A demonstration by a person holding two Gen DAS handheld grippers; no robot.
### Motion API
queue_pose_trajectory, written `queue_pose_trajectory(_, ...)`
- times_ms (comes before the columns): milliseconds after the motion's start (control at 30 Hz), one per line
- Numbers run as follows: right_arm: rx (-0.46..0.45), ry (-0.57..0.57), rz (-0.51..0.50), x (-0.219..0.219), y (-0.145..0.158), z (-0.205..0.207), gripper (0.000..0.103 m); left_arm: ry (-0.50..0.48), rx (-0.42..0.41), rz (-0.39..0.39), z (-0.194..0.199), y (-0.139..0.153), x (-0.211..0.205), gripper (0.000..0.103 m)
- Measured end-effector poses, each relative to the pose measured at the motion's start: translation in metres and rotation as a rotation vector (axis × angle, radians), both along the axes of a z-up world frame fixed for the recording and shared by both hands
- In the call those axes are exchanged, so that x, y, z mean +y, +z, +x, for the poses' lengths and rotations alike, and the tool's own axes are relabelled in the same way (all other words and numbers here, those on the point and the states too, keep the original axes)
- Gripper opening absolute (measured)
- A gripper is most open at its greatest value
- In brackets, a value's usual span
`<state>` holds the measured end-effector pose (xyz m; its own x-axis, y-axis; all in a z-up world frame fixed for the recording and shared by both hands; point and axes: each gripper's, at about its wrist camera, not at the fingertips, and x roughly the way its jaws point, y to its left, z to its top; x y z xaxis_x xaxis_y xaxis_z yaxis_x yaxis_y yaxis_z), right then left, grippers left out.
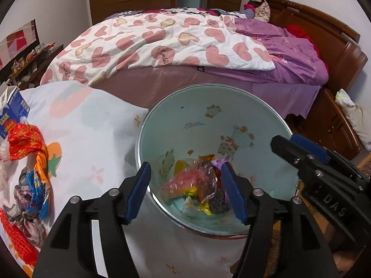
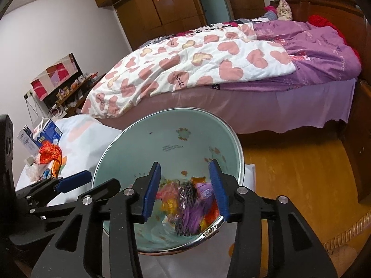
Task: Collect trash
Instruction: 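Carry the purple wrapper and pink bag over the wastebasket and open both grippers, then move both grippers back toward the trash on the table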
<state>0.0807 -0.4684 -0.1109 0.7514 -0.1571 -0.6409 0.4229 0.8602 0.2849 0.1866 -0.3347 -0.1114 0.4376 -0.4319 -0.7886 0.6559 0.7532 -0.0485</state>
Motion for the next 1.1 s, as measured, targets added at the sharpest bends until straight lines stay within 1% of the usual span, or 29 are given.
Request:
queue_pose_trajectory(33, -0.005, -0.007, -0.002, 0.000, 0.001, -0.001, 0.046, 0.004, 0.001, -0.001, 0.000, 0.001, 0.002, 0.065)
queue_pose_trajectory(100, -0.021, -0.027, -0.008, 0.001, 0.005, -0.007, 0.053, 0.014, -0.002, -0.005, -0.001, 0.003, 0.007, 0.067)
queue_pose_trajectory(133, -0.027, -0.040, -0.022, 0.002, 0.008, -0.010, 0.056, 0.021, -0.010, -0.006, -0.002, 0.005, 0.010, 0.070)
queue_pose_trajectory(200, -0.033, -0.063, -0.056, 0.004, 0.012, -0.014, 0.066, 0.043, -0.032, -0.001, -0.004, 0.009, 0.016, 0.074)
queue_pose_trajectory(233, -0.038, -0.076, -0.072, 0.006, 0.014, -0.017, 0.068, 0.053, -0.042, 0.001, -0.006, 0.011, 0.019, 0.074)
queue_pose_trajectory(300, -0.056, -0.104, -0.095, 0.009, 0.018, -0.025, 0.079, 0.075, -0.056, 0.004, -0.007, 0.015, 0.027, 0.075)
queue_pose_trajectory(367, -0.073, -0.133, -0.113, 0.013, 0.020, -0.032, 0.086, 0.101, -0.069, 0.007, -0.009, 0.019, 0.035, 0.078)
queue_pose_trajectory(500, -0.083, -0.151, -0.134, 0.022, 0.023, -0.039, 0.093, 0.153, -0.113, 0.018, -0.013, 0.029, 0.057, 0.085)
queue_pose_trajectory(600, -0.080, -0.146, -0.127, 0.031, 0.025, -0.040, 0.096, 0.194, -0.125, 0.019, -0.014, 0.034, 0.076, 0.091)
queue_pose_trajectory(733, -0.031, -0.128, -0.149, 0.047, 0.028, -0.034, 0.097, 0.240, -0.136, 0.022, -0.015, 0.039, 0.101, 0.094)
queue_pose_trajectory(800, -0.027, -0.116, -0.150, 0.057, 0.028, -0.032, 0.097, 0.262, -0.140, 0.027, -0.015, 0.039, 0.114, 0.097)
queue_pose_trajectory(967, -0.028, -0.093, -0.120, 0.079, 0.029, -0.026, 0.097, 0.317, -0.135, 0.018, -0.014, 0.040, 0.150, 0.097)
queue_pose_trajectory(1100, -0.060, -0.075, -0.170, 0.105, 0.035, -0.025, 0.097, 0.360, -0.135, 0.013, -0.012, 0.039, 0.173, 0.097)
